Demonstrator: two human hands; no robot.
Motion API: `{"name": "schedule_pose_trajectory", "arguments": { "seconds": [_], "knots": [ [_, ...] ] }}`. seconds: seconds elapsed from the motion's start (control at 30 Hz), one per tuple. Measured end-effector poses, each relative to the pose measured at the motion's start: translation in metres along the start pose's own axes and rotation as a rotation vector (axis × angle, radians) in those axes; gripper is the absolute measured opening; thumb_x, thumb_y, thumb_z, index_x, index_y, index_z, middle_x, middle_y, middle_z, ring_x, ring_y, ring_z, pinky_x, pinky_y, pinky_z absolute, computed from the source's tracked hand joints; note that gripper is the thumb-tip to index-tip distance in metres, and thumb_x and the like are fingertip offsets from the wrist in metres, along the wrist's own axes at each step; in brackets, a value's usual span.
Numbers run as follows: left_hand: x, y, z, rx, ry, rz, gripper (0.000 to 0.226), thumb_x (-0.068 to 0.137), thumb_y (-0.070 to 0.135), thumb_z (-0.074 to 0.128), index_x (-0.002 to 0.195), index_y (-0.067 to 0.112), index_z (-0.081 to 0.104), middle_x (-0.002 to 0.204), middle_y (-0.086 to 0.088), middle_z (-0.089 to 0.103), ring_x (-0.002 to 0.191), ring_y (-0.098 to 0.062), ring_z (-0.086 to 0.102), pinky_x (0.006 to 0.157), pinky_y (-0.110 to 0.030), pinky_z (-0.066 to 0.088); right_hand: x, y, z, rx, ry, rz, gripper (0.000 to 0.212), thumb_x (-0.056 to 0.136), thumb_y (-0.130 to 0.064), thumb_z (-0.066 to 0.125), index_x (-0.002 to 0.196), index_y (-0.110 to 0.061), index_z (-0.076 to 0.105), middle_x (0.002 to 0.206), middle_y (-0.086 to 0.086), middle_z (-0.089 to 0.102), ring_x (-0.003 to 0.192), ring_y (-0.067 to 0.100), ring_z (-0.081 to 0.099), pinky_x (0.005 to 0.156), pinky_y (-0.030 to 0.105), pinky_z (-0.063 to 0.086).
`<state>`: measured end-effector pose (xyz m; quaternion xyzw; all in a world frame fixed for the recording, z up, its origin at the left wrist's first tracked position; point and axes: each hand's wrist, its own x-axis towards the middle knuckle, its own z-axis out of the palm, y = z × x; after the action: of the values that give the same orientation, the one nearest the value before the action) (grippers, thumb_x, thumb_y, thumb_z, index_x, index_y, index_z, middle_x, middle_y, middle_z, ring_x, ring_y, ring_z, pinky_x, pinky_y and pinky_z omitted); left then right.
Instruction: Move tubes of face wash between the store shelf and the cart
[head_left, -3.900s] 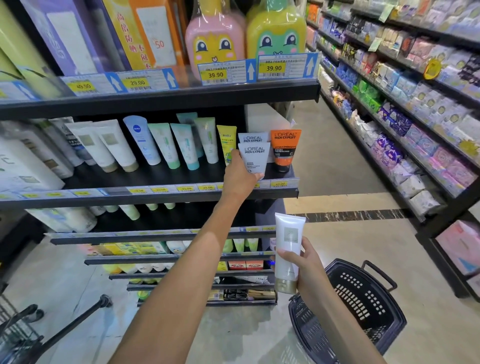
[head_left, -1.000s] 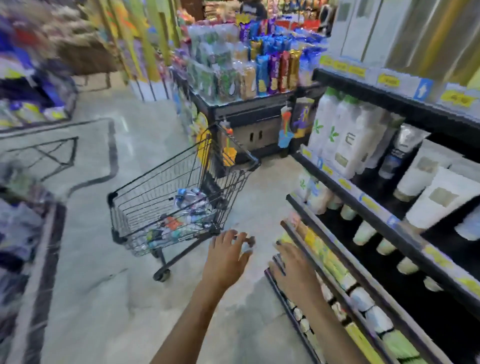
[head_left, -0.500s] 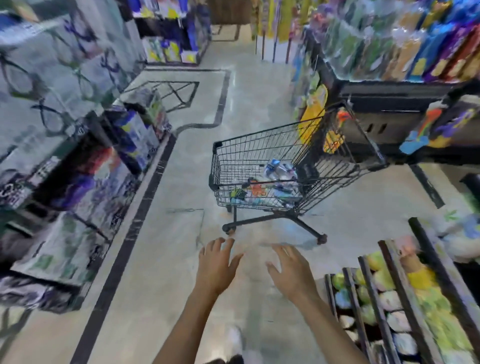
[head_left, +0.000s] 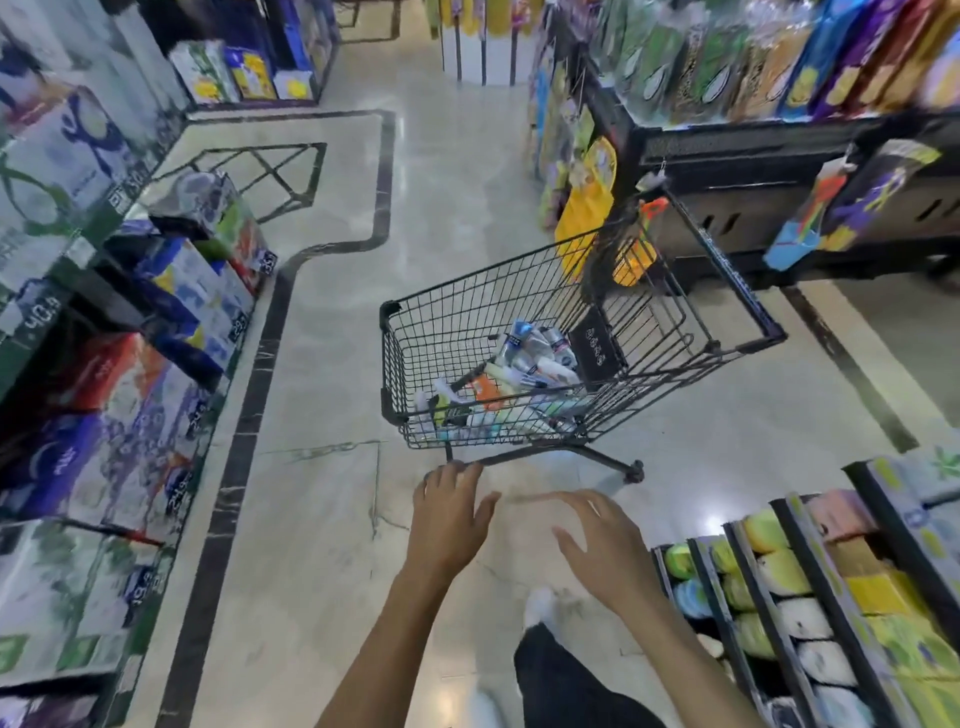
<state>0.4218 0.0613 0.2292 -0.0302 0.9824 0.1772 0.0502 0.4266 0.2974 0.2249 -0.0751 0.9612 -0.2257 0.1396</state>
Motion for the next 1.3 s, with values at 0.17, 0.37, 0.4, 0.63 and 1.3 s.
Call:
{"name": "schedule_pose_trajectory", "arguments": {
  "seconds": [0.17, 0.37, 0.4, 0.63, 1.3],
  "knots": [
    [0.085, 0.008, 0.007, -0.028, -0.011, 0.011, 0.053, 0.102, 0.053, 0.049, 0.146, 0.024, 0.050, 0.138, -0.004, 0.056, 0.130, -0.030, 0.050, 0.107, -0.049, 0.044, 0.083, 0.019, -0.010, 0.021, -0.046, 0.038, 0.053, 0.103, -0.048, 0.048, 0.152, -0.029, 0.044, 0.160, -0.003, 0.038, 0.149, 0.019, 0.032, 0.121, 0.038, 0.029],
    [0.163, 0.010, 0.010, -0.030, -0.049, -0.052, 0.053, 0.099, 0.054, 0.048, 0.143, 0.026, 0.050, 0.134, -0.002, 0.057, 0.123, -0.028, 0.054, 0.101, -0.047, 0.048, 0.197, 0.025, -0.044, 0.045, -0.090, -0.004, 0.055, 0.100, -0.043, 0.054, 0.152, -0.026, 0.045, 0.157, -0.001, 0.041, 0.146, 0.021, 0.036, 0.118, 0.041, 0.035],
    [0.174, 0.008, 0.011, -0.025, -0.050, -0.062, 0.052, 0.099, 0.054, 0.047, 0.142, 0.027, 0.050, 0.134, -0.001, 0.057, 0.123, -0.027, 0.054, 0.101, -0.046, 0.048, 0.218, 0.023, -0.050, 0.040, -0.094, -0.015, 0.054, 0.101, -0.043, 0.054, 0.151, -0.025, 0.046, 0.156, -0.001, 0.043, 0.145, 0.022, 0.037, 0.117, 0.042, 0.036],
    [0.243, -0.010, 0.019, -0.057, -0.122, -0.191, 0.049, 0.099, 0.052, 0.049, 0.141, 0.027, 0.052, 0.130, 0.001, 0.060, 0.120, -0.026, 0.056, 0.095, -0.043, 0.050, 0.344, 0.012, -0.069, -0.022, -0.160, -0.060, 0.051, 0.099, -0.042, 0.058, 0.145, -0.022, 0.052, 0.147, 0.005, 0.050, 0.135, 0.029, 0.049, 0.108, 0.043, 0.045],
    [0.436, -0.105, 0.199, -0.573, -0.397, -0.825, 0.025, 0.095, 0.031, 0.057, 0.113, 0.015, 0.062, 0.108, -0.007, 0.070, 0.100, -0.031, 0.067, 0.088, -0.046, 0.058, 0.574, 0.089, 0.065, -0.112, -0.513, 0.164, 0.054, 0.090, -0.026, 0.070, 0.141, -0.016, 0.055, 0.133, 0.015, 0.058, 0.123, 0.037, 0.056, 0.093, 0.043, 0.049]
  ]
}}
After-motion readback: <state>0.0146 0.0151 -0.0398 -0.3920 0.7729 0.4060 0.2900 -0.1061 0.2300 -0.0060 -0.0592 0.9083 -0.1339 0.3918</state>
